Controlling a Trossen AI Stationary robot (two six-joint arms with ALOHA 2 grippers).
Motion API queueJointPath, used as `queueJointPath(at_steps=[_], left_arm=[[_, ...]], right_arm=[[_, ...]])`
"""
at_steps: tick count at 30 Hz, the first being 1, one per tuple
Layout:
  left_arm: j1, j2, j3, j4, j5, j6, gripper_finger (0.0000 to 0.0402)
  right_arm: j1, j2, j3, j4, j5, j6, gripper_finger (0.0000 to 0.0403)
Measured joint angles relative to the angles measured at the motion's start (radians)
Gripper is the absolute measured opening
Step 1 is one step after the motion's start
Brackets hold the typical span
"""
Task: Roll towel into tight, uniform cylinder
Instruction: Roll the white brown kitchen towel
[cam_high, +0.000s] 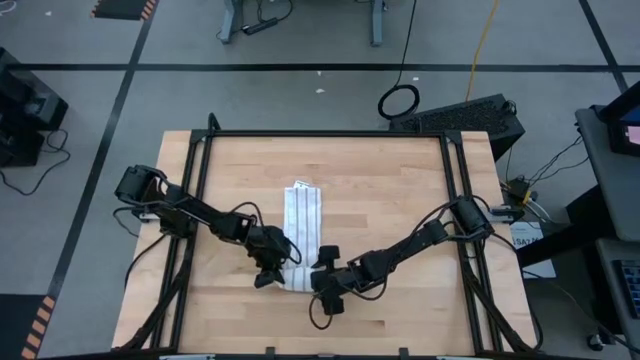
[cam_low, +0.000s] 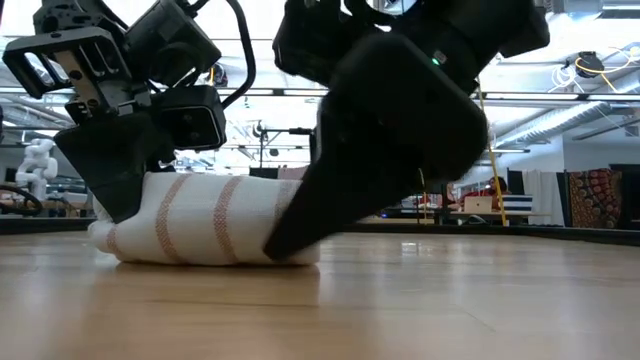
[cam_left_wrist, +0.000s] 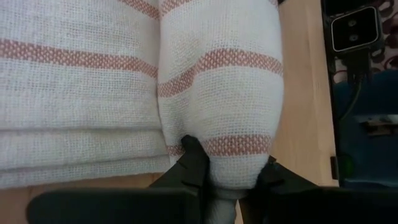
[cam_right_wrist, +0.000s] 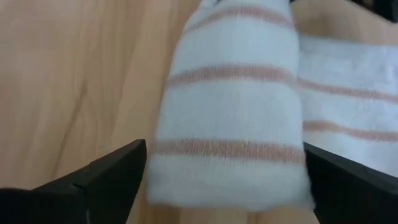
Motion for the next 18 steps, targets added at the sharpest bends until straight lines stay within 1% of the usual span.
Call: queueJointPath(at_steps=[3, 6, 9, 13, 15, 18], left_arm=[[0.001, 0.001, -0.001, 0.015, -0.001, -0.023, 0.0059], [0.002, 0.002, -0.002, 0.022, -0.005, -0.025, 0.0059], [0.002, 0.002, -0.002, 0.022, -0.006, -0.026, 0.0059], [0.002, 0.002, -0.002, 0.024, -0.007, -0.048, 0.0059], [0.002, 0.002, -0.002, 0.025, -0.014, -0.069, 0.0059], [0.001, 0.001, -0.002, 0.029, -0.026, -0.103, 0.0059]], right_arm=[[-0.002, 0.007, 0.001, 0.014, 0.000, 0.001, 0.0352], [-0.003, 0.010, 0.001, 0.012, 0.001, 0.017, 0.0310], [-0.012, 0.010, 0.001, 0.014, -0.004, 0.047, 0.0260], [-0.029, 0.010, 0.001, 0.015, -0.064, 0.076, 0.0188], [-0.035, 0.013, 0.001, 0.018, -0.076, 0.092, 0.0154], [-0.042, 0.014, 0.001, 0.017, -0.083, 0.106, 0.0114]])
